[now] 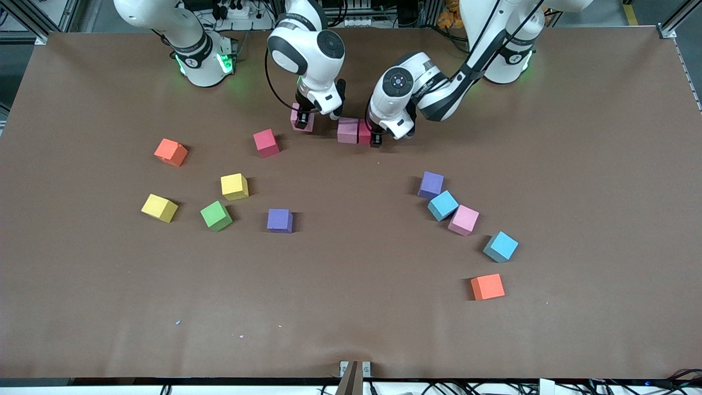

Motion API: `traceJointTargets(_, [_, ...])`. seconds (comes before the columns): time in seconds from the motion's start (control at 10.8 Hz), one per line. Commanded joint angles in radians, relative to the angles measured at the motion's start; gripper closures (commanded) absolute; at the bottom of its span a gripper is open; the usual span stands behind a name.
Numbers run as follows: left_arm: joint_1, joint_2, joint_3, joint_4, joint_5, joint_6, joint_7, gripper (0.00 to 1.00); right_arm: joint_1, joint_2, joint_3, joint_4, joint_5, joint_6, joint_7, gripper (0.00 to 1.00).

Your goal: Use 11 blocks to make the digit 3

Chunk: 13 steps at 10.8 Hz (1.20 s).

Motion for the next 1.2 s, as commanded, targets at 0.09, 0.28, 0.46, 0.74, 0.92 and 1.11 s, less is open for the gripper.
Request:
traceJointTargets(0.09, [0.002,-0.036,-0.005,0.004,-0.014,-0.038,-0.015,0.0,0.029,0.02,-0.001,0.018,0.013,0.022,0.014,0.87])
traceJointTargets(0.28, [0.003,-0.088,-0.008,0.01,-0.014,-0.075,-0.035,0.0,0.047,0.049,-0.003,0.056,0.047,0.013,0.016,0.87])
traceJointTargets(0.46, [0.005,-0.132,-0.008,0.013,-0.014,-0.107,-0.021,0.0,0.047,0.063,-0.001,0.069,0.049,0.014,0.016,0.87])
traceJointTargets(0.74, [0.081,-0.14,-0.005,0.067,-0.014,-0.192,0.086,0.0,0.049,0.086,-0.003,0.095,0.05,0.014,0.016,0.87])
traceJointTargets(0.92, [0.15,-0.125,-0.002,0.108,-0.011,-0.224,0.172,0.0,0.049,0.092,-0.001,0.098,0.05,0.016,0.016,0.87])
traceJointTargets(1.11, [0.201,-0.102,0.0,0.134,0.015,-0.232,0.27,0.0,0.049,0.123,-0.003,0.136,0.05,0.014,0.019,0.88])
